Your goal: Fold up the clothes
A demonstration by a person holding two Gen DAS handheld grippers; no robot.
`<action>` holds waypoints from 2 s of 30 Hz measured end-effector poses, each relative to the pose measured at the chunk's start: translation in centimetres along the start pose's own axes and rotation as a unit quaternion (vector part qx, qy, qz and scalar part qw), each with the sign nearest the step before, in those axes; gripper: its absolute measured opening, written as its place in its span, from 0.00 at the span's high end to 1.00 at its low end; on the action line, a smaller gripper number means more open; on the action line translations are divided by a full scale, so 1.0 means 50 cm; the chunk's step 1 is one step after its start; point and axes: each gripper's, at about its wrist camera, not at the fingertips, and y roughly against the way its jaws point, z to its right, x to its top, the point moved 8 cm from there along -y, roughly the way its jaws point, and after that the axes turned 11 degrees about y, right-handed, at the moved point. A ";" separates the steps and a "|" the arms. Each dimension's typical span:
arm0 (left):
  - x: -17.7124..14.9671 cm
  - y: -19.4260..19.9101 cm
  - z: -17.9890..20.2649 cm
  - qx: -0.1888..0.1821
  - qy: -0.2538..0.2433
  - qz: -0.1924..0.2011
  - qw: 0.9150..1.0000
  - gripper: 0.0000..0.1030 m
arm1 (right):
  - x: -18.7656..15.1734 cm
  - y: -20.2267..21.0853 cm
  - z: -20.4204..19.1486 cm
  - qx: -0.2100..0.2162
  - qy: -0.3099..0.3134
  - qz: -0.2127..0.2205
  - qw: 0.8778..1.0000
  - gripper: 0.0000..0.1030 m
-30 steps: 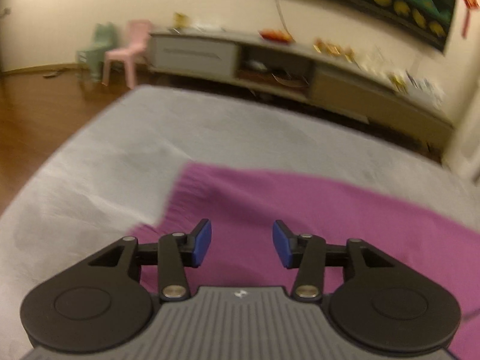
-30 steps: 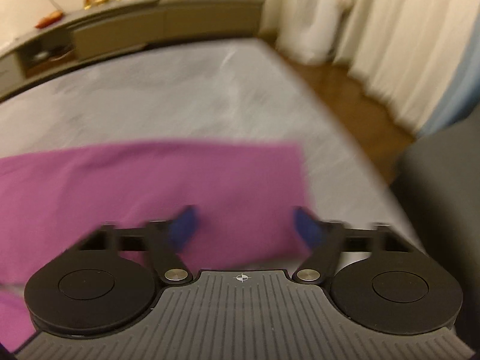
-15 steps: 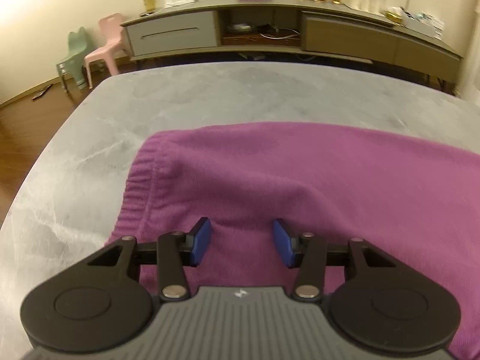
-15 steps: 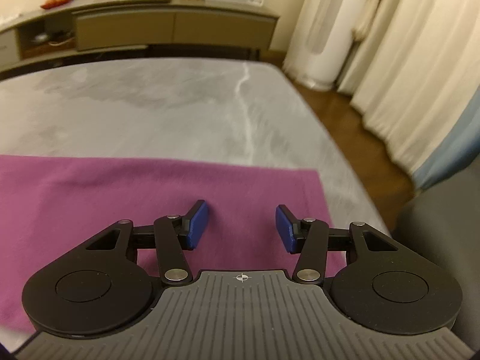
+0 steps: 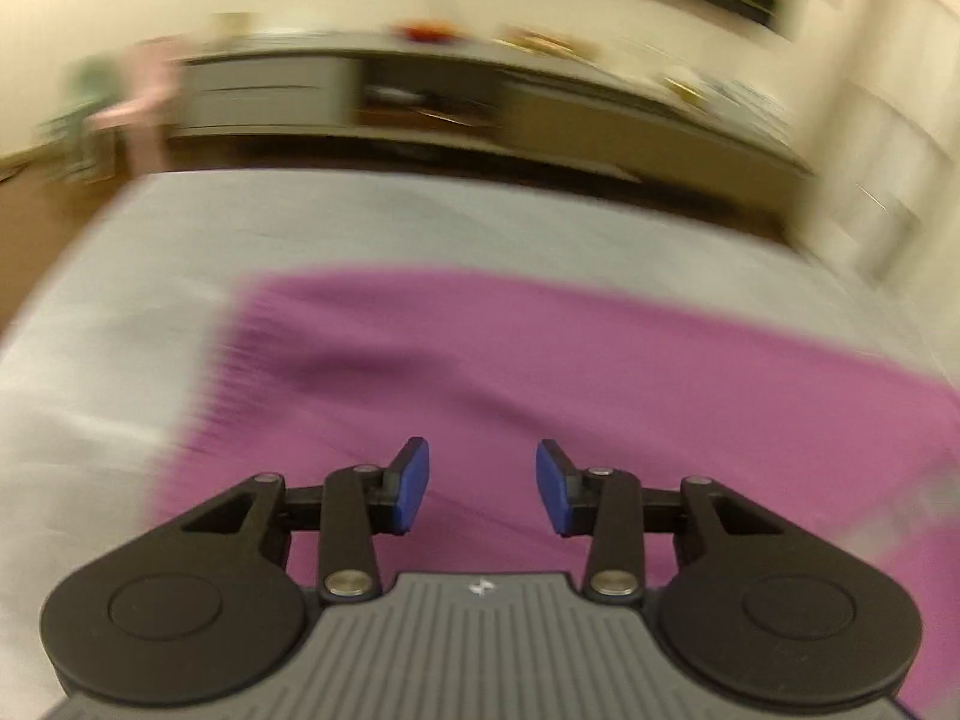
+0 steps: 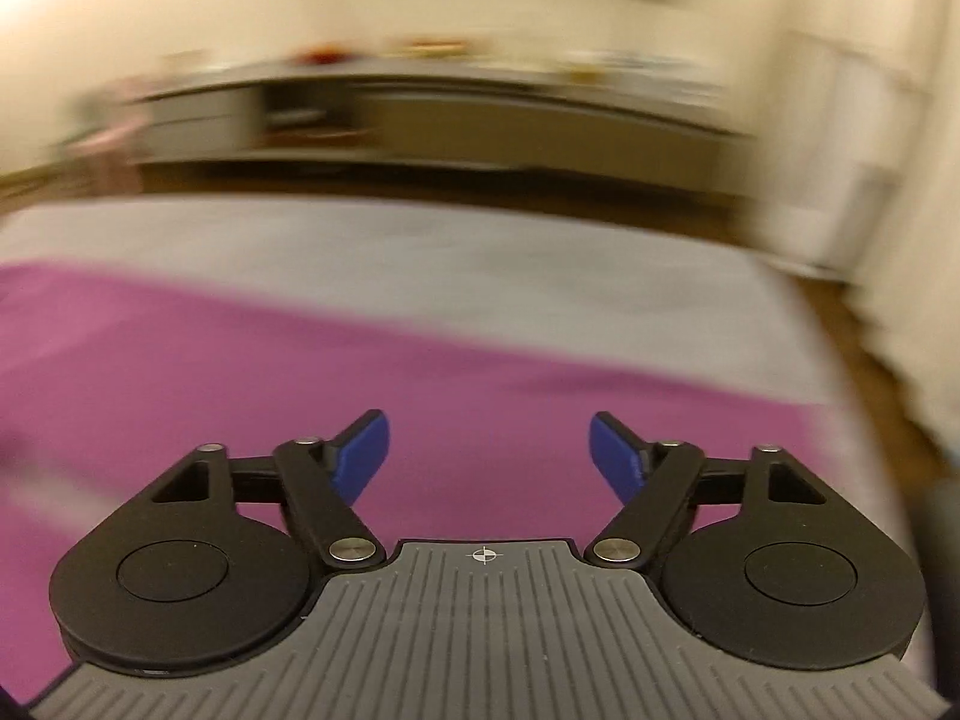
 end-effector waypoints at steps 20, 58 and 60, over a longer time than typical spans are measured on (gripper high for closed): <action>-0.008 -0.129 0.154 0.116 -0.088 -0.019 0.989 0.71 | -0.178 0.072 -0.281 0.123 0.041 -0.048 0.990 0.34; 0.037 -0.116 -0.149 0.186 0.007 -0.046 0.981 0.65 | -0.105 -0.210 0.315 -0.121 -0.112 -0.086 0.983 0.32; 0.035 -0.116 -0.147 0.189 0.004 -0.044 0.981 0.65 | -0.098 -0.221 0.335 -0.131 -0.114 -0.078 0.982 0.32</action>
